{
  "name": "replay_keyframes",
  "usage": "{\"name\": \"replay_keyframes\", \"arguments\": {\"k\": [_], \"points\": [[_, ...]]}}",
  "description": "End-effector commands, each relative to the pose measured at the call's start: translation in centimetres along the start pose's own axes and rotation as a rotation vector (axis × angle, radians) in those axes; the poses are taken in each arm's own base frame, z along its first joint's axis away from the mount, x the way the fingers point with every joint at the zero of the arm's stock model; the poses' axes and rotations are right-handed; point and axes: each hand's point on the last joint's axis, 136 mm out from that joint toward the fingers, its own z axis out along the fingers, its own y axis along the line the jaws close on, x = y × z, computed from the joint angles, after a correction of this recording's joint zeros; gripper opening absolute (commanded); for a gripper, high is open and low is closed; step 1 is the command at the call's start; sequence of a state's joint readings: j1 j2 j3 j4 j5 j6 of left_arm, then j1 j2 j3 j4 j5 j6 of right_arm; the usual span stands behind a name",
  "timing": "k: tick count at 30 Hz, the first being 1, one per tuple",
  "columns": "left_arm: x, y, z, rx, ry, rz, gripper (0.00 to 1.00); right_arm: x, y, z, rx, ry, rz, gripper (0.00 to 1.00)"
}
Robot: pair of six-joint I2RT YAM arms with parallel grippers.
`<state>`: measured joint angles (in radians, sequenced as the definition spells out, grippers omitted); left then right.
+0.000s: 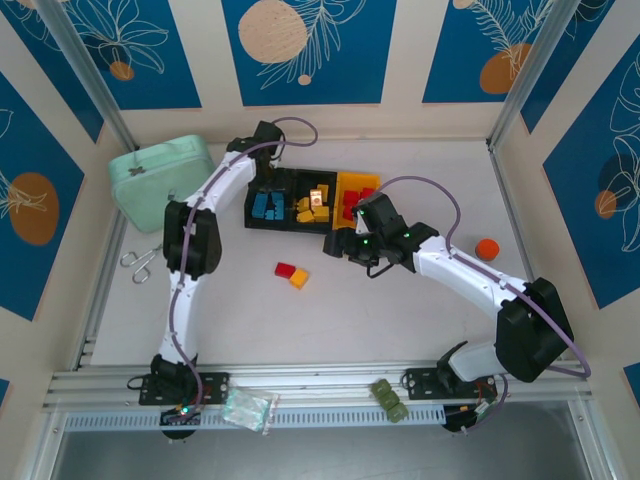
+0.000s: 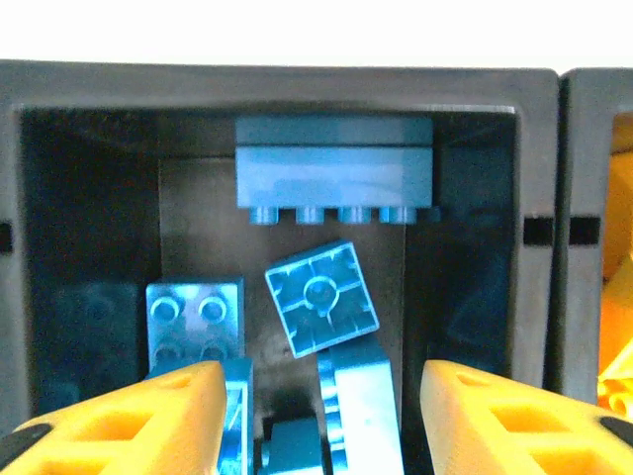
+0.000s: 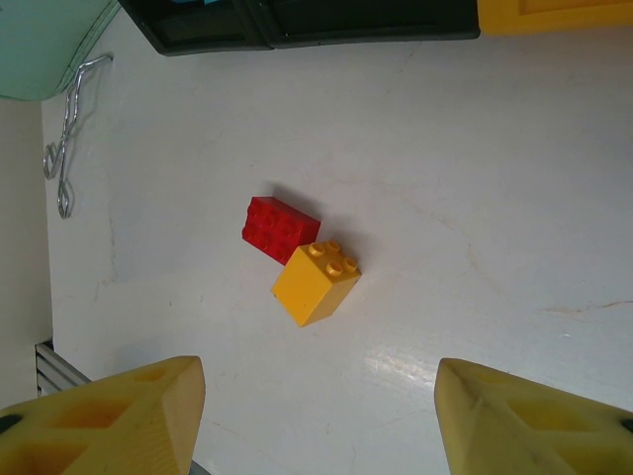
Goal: Sort the legos into containers by color
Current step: Place the lego in the container, then pick up the lego from the center of the table.
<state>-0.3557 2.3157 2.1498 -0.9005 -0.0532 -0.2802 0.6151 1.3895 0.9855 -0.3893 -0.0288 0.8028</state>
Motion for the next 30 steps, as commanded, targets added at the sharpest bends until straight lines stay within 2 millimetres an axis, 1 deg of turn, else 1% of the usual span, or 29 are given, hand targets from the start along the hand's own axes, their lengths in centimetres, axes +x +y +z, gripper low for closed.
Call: {"name": "replay_keyframes", "arguments": {"k": [1,3,4,6,7,9,13,14,17,18,22,24,26,30], "points": [[-0.8,-0.9,-6.1,0.059,-0.083,-0.014,0.54,0.3,0.3,-0.7,-0.004,-0.005,-0.03,0.63],[0.2,-1.5,-7.7,0.093,-0.097,-0.014,0.54,0.4,0.5,-0.7,-0.005,-0.001,-0.052,0.63],[0.8,-1.6,-8.1,0.102,-0.096,-0.017,0.55,0.5,0.5,-0.6,-0.004,0.003,-0.063,0.63],[2.2,-1.8,-9.8,0.138,-0.111,-0.03,0.55,0.7,0.7,-0.5,-0.006,0.016,-0.096,0.63],[3.0,-1.8,-10.1,0.152,-0.11,-0.04,0.56,0.8,0.9,-0.4,-0.006,0.023,-0.121,0.63],[4.9,-1.9,-11.5,0.195,-0.115,-0.058,0.56,0.8,1.2,-0.1,-0.009,0.038,-0.177,0.63],[9.7,-1.7,-12.7,0.255,-0.08,-0.089,0.57,1.0,2.2,0.8,-0.034,0.073,-0.29,0.64],[11.4,-1.4,-12.7,0.26,-0.061,-0.099,0.58,1.1,2.4,1.1,-0.04,0.083,-0.32,0.64],[15.3,-0.5,-13.3,0.271,-0.044,-0.121,0.61,1.4,3.3,2.3,-0.044,0.108,-0.415,0.63],[16.8,-0.1,-13.2,0.266,-0.029,-0.125,0.62,1.4,3.4,2.8,-0.033,0.107,-0.448,0.64],[21.7,1.2,-12.9,0.256,0.026,-0.162,0.67,1.6,3.3,4.8,0.013,0.108,-0.552,0.64],[23.8,1.6,-12.8,0.26,0.039,-0.184,0.71,1.8,3.4,5.8,0.033,0.112,-0.596,0.64],[25.2,1.9,-12.9,0.267,0.041,-0.206,0.76,2.0,3.5,6.6,0.051,0.114,-0.637,0.64],[27.6,1.6,-12.7,0.319,0.066,-0.262,0.77,2.6,3.4,8.2,0.083,0.13,-0.706,0.64]]}}
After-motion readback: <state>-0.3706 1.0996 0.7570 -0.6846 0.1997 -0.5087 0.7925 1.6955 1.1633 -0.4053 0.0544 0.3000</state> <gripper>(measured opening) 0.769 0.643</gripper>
